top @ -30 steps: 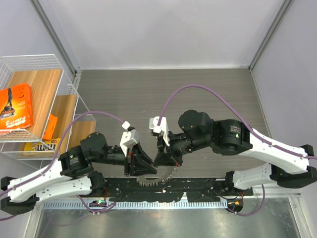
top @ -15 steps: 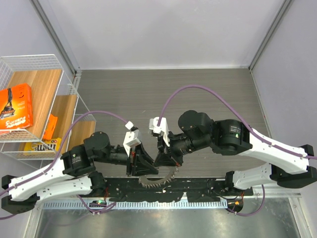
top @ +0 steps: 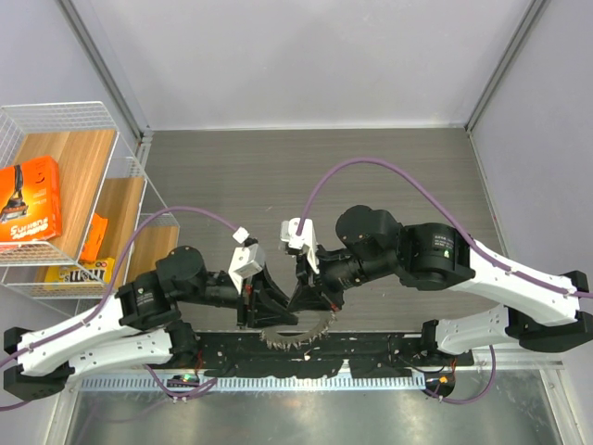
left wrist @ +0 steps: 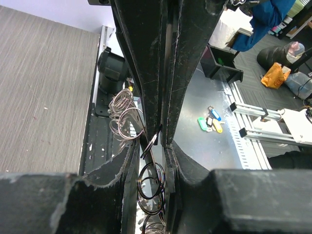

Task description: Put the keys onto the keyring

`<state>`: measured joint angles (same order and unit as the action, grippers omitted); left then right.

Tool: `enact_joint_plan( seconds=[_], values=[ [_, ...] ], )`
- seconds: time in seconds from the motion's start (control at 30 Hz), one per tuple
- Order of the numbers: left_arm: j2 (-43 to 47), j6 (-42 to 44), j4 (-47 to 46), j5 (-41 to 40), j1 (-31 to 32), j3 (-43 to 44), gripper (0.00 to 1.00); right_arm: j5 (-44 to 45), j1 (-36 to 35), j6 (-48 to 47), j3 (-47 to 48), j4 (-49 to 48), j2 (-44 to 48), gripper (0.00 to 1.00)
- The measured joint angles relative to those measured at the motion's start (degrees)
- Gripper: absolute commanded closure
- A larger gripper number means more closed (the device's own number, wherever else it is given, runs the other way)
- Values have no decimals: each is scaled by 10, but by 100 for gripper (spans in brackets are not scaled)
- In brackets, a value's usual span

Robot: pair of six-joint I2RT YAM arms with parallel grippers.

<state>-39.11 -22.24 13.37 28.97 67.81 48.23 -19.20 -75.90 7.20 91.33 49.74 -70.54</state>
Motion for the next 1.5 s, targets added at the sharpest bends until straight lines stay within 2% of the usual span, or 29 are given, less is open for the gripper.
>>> enact_joint_plan(
  seconds=[0.07,0.17,0.3,0.37,0.5,0.63,0.73,0.8,0.9,0.97,1.17,1.23,1.27,1.3,1.5],
  values=[
    [0,2,-3,3,0,-1,89,0,0,0,1,2,0,94],
    [2,2,-4,5,0,-2,67,0,0,-2,1,4,0,94],
    [5,4,-8,4,0,-2,51,1,0,-4,1,4,0,94],
    [6,5,-11,1,0,-2,47,1,0,-5,1,4,0,95],
    [7,5,-11,-4,0,-1,46,1,0,-5,1,4,0,94],
    [6,6,-10,-8,0,4,53,1,0,-4,1,0,0,95],
    [1,6,-8,-10,0,5,69,2,0,-4,1,0,0,94],
    [-2,7,-7,-11,0,7,84,3,0,-5,1,0,0,94],
    [-7,13,-2,-9,0,11,95,7,2,-4,1,5,0,95],
    [-10,15,2,-9,0,12,95,10,2,-4,1,6,0,94],
    [-17,17,5,-9,0,14,82,20,2,-3,1,11,0,94],
    [-17,17,5,-9,0,14,80,21,2,-3,1,11,0,94],
    [-17,16,5,-9,0,14,87,21,2,-3,1,11,0,94],
    [-17,16,5,-9,0,14,100,21,2,-3,1,11,0,94],
    [-17,17,5,-7,0,14,100,21,2,-1,1,11,0,92]
  ],
)
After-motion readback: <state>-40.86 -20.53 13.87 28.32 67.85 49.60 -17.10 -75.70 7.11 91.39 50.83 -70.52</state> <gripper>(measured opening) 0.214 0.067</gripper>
